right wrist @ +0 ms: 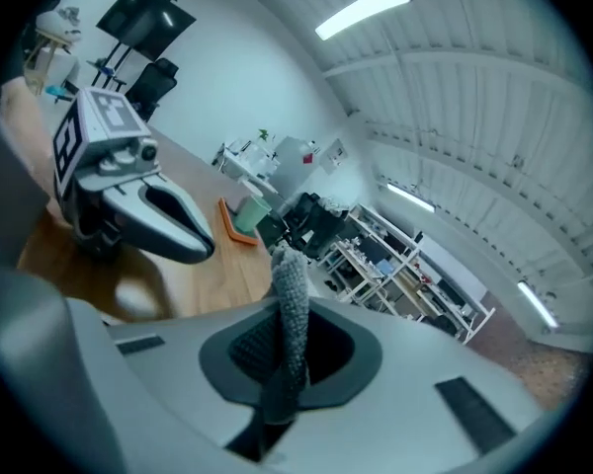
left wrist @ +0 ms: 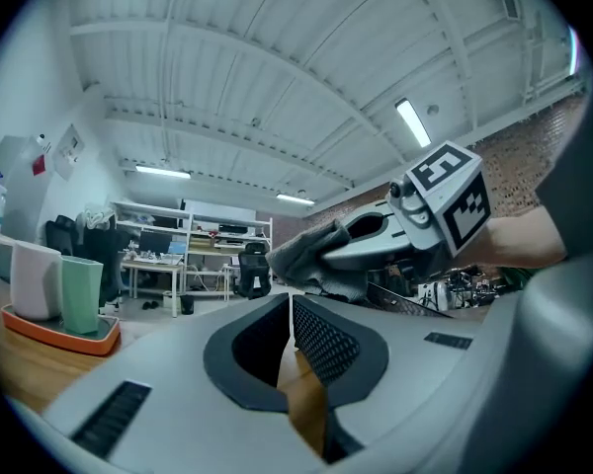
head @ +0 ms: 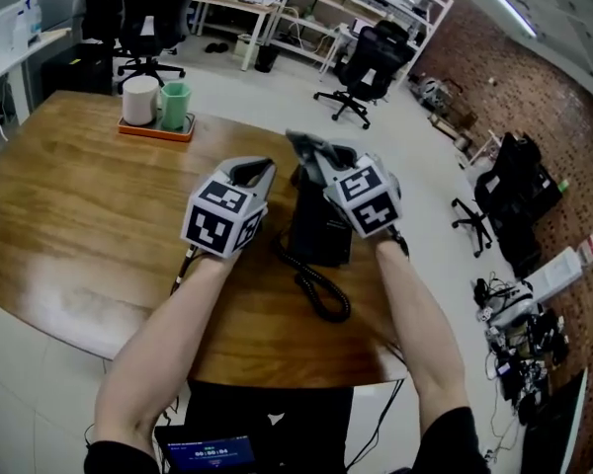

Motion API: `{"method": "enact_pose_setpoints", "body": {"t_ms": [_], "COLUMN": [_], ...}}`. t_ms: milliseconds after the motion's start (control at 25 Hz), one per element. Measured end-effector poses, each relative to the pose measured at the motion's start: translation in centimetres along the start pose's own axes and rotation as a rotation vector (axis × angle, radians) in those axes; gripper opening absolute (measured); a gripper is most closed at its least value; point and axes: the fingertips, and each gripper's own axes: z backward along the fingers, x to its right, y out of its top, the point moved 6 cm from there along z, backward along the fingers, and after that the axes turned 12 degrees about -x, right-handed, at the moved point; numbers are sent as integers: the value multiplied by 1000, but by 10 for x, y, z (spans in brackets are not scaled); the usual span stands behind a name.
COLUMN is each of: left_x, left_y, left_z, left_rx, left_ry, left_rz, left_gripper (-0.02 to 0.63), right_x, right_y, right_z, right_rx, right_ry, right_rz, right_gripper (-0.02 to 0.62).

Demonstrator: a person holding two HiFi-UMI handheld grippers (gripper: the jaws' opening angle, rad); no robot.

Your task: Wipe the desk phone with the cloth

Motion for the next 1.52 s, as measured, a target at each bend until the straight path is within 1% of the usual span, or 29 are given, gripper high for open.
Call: {"method": "enact_pose_setpoints", "body": {"t_ms": [120, 240, 360, 480, 520, 560, 600, 640, 680, 720, 840, 920, 960, 1040, 1120, 1280, 1400, 1520], "left_x": [1, -1, 0, 2, 2, 2, 1, 0, -1, -2, -2, -1, -1, 1, 0, -3, -2, -1], "left_y": [5, 8, 9, 9, 10, 11, 11, 11, 9, 8, 6, 8, 9, 10, 11, 10, 11, 12], "left_z": [0, 0, 1, 2, 2, 2, 3, 3, 2, 2, 2, 2, 2, 1, 2, 2, 1, 1], "left_rx": [-3, -2, 1, 4, 8, 14, 17, 17, 14, 9, 10, 25, 32, 38, 45, 48, 47, 45], "left_ry": [3, 2, 3, 8, 10, 14, 18, 21, 22, 22, 19, 17, 15, 12, 16, 18, 18, 17], "left_rz": [5, -2, -1, -1, -1, -2, -2, -4, -8, -12, -16, -14, -13, -14, -18, -17, -17, -20], "left_gripper": [2, 0, 2, 2, 0, 0, 0, 0, 0, 0, 0, 0, 0, 0, 0, 0, 0, 0], "right_x": [-10, -29, -70, -119, -128, -131, -128, -119, -106, -89, -34, -10, -3, 2, 2, -11, -41, -87], "right_y": [-7, -13, -18, -35, -39, -39, -36, -30, -23, -16, 0, 1, 0, -4, -6, -8, -16, -29], "right_z": [-10, 0, 33, 75, 85, 91, 92, 89, 83, 74, 38, 14, 5, -11, -21, -19, 8, 45], "right_rx": [-51, -59, -33, -24, -27, -22, -5, 19, 40, 50, 55, 56, 45, 7, -24, -53, -47, -16], "right_ry": [45, 113, 245, 418, 460, 482, 484, 469, 438, 388, 164, 56, 22, -18, -10, 49, 128, 228], "right_rz": [91, 159, 273, 445, 496, 528, 530, 500, 445, 377, 181, 81, 61, 75, 108, 171, 259, 368], "right_gripper": [25, 25, 25, 25, 25, 25, 25, 25, 25, 25, 25, 25, 25, 25, 25, 25, 25, 25]}}
